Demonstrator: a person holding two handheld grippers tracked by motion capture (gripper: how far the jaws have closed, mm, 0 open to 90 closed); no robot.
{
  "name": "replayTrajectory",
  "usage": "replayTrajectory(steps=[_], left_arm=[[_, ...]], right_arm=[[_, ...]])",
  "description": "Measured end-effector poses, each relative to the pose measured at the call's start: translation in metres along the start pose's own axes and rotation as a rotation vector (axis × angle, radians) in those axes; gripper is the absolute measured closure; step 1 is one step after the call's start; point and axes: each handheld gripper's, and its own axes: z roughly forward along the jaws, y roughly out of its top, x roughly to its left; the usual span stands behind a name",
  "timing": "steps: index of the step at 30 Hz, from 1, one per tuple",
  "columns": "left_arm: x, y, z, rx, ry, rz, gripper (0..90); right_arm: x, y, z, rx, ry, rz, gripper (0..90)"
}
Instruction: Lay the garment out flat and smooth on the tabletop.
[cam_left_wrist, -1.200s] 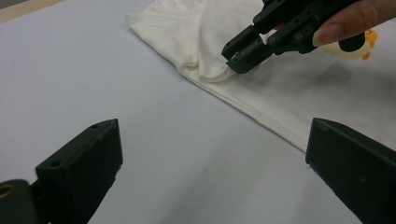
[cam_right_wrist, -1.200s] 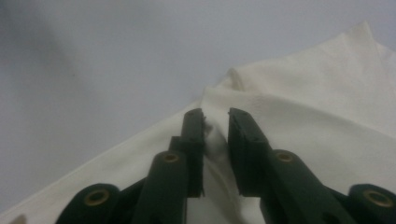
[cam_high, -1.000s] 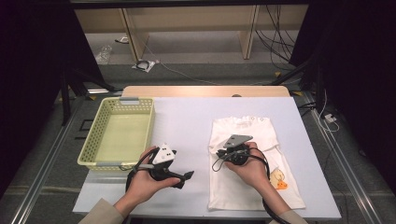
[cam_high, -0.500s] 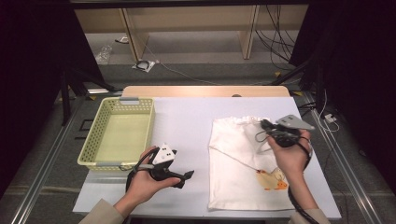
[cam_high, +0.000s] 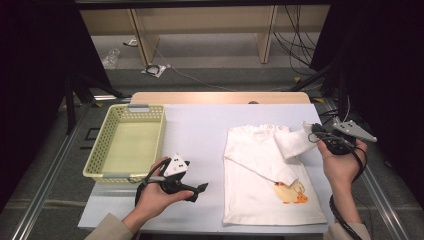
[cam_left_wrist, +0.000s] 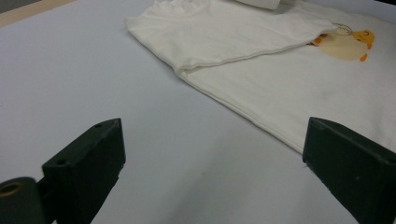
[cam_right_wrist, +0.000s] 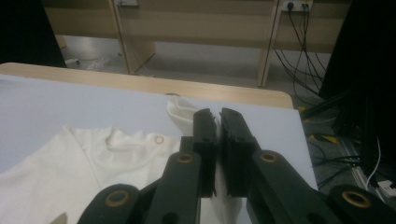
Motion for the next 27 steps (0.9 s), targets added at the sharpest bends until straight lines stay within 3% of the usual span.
replayTrajectory(steps=[16, 21, 27], left_arm=[[0.001, 0.001, -0.001, -0.003, 0.006, 0.001, 6.2], [0.0, 0.001, -0.001, -0.002, 0.007, 0.001, 6.3], [0.0, 0.001, -0.001, -0.006, 0.007, -0.001, 6.4]], right_arm=[[-0.019, -0.002, -0.007, -0.006, -0.057, 0.023, 85.7], [-0.035, -0.006, -0.013, -0.014, -0.109, 0.046, 85.7], [-0.059, -0.017, -0.023, -0.002, -0.205, 0.105, 85.6]])
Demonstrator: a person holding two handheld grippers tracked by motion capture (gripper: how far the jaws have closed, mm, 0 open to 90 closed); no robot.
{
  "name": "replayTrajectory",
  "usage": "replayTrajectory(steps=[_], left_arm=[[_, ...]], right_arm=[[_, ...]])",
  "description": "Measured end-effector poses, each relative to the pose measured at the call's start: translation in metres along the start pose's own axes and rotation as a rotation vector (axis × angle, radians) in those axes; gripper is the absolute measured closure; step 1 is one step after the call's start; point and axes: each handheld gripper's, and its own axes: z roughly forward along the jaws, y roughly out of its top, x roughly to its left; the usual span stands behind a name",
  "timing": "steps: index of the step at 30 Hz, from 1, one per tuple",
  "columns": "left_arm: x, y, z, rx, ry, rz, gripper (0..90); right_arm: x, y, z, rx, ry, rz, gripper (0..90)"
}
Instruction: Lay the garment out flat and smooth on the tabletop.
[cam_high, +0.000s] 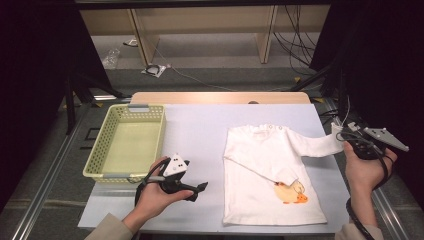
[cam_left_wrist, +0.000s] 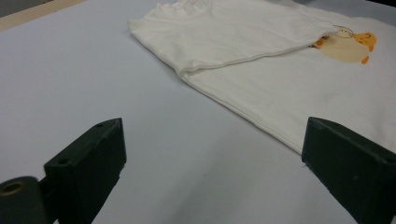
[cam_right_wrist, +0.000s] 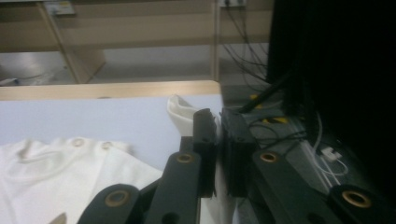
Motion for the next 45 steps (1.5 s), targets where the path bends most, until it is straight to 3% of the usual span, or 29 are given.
replayTrajectory(steps=[7, 11, 14, 18, 23, 30, 34, 38, 42, 45], left_arm=[[0.0, 0.0, 0.0, 0.0, -0.001, 0.0, 6.6], [0.0, 0.0, 0.0, -0.001, 0.0, 0.001, 6.7], [0.0, 0.0, 0.0, 0.001, -0.001, 0.004, 6.7], [0.0, 0.0, 0.0, 0.002, -0.002, 0.003, 6.8], [0.0, 0.0, 0.0, -0.001, 0.0, -0.001, 6.9], [-0.001, 0.0, 0.001, 0.001, -0.001, -0.002, 7.0], [0.0, -0.001, 0.001, 0.002, -0.001, -0.003, 7.1], [0.001, -0.001, 0.001, 0.004, -0.001, -0.005, 7.3], [0.001, -0.002, 0.001, 0.004, -0.001, -0.005, 7.4], [0.001, -0.002, 0.002, 0.006, 0.0, -0.006, 7.5]], right_arm=[[-0.025, -0.013, -0.001, 0.024, -0.107, 0.052, 84.5], [-0.034, -0.02, 0.0, 0.049, -0.175, 0.085, 73.1], [-0.035, -0.022, 0.001, 0.07, -0.188, 0.083, 69.8], [-0.03, -0.023, 0.006, 0.107, -0.156, 0.071, 68.4], [-0.021, -0.029, 0.016, 0.192, -0.089, 0.049, 71.5], [-0.013, -0.046, 0.039, 0.378, 0.007, 0.032, 73.9], [-0.012, -0.052, 0.053, 0.44, 0.012, 0.017, 73.3], [-0.013, -0.053, 0.062, 0.462, -0.002, -0.009, 73.0], [-0.017, -0.052, 0.067, 0.472, -0.001, -0.01, 82.0], [-0.019, -0.05, 0.068, 0.492, 0.013, 0.022, 88.9]])
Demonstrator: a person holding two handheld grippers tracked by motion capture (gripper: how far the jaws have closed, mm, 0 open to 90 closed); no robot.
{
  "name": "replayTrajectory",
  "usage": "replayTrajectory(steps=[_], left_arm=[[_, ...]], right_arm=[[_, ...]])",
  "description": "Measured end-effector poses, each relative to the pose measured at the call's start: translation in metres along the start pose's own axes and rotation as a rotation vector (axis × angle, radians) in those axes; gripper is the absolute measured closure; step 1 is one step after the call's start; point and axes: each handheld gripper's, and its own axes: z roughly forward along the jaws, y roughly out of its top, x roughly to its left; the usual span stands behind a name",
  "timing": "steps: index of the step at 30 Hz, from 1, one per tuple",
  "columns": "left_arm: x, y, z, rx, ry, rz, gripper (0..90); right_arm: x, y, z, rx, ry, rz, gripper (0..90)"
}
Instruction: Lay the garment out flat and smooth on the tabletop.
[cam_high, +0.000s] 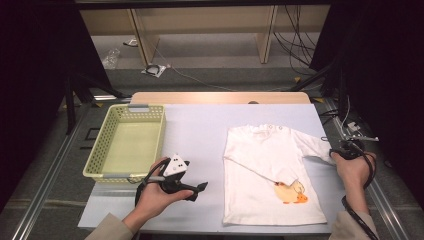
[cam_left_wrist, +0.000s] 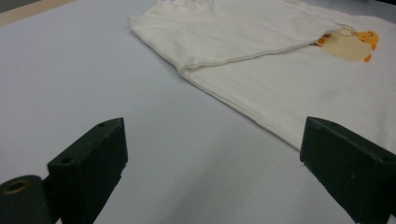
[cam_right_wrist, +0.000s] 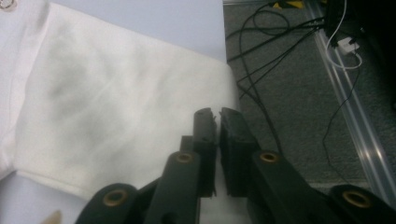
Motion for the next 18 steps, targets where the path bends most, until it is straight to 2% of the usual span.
replayTrajectory(steps=[3, 4, 6, 8, 14, 18], left_arm=[[-0.0003, 0.0, -0.0002, 0.0, 0.0, 0.0, 7.5], [-0.0003, 0.0002, -0.0003, -0.001, 0.001, 0.0, 7.5], [-0.0002, 0.0005, -0.0003, -0.001, 0.001, 0.001, 7.6], [-0.0001, 0.0004, -0.0001, -0.001, 0.001, 0.0, 7.7], [0.0001, 0.0004, 0.0003, 0.0, 0.0, -0.001, 7.8], [-0.0002, -0.0001, 0.0006, 0.0, -0.001, -0.001, 7.9]], right_arm=[[-0.0016, 0.0016, 0.0004, 0.017, 0.002, -0.005, 90.0], [-0.0016, 0.0018, 0.0002, 0.018, 0.006, 0.008, 90.0], [-0.0018, 0.0017, 0.0005, 0.009, 0.006, 0.024, 90.0], [-0.0011, 0.0015, 0.0003, 0.003, 0.0, 0.013, 90.0], [-0.0013, 0.0038, 0.0008, -0.086, -0.061, -0.013, 90.0], [-0.0015, 0.005, 0.0015, -0.124, -0.083, -0.043, 90.0]])
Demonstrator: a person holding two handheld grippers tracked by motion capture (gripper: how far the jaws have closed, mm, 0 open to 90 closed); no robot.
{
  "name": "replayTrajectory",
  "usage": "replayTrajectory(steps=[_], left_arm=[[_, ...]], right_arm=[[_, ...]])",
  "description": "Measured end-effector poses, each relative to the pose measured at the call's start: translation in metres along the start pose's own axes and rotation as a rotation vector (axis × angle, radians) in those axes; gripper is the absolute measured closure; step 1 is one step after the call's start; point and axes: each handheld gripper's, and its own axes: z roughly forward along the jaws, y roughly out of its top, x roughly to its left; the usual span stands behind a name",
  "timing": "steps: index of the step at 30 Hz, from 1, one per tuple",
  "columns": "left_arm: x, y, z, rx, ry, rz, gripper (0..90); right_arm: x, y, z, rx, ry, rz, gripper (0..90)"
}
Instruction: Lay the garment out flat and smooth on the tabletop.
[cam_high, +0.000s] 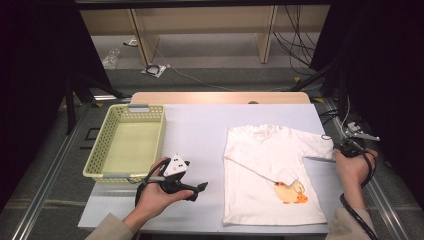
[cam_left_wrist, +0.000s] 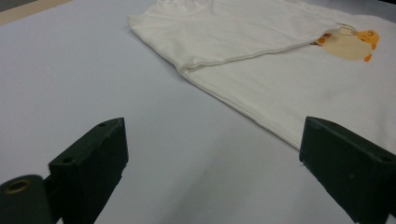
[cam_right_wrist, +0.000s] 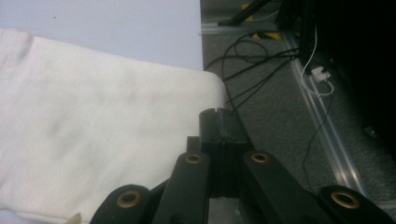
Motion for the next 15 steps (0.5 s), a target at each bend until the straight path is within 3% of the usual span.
replayTrajectory(steps=[3, 7, 15], left_arm=[[0.0, 0.0, -0.001, -0.002, 0.0, 0.0, 7.9], [0.0, 0.0, 0.0, -0.001, 0.001, -0.001, 8.0], [0.0, 0.0, -0.001, -0.003, 0.004, -0.002, 8.2]], right_arm=[[-0.001, 0.001, -0.001, -0.032, -0.042, -0.011, 84.6], [0.001, 0.005, -0.007, -0.033, -0.028, -0.011, 80.6], [0.018, 0.009, -0.024, -0.02, 0.056, -0.057, 73.2]])
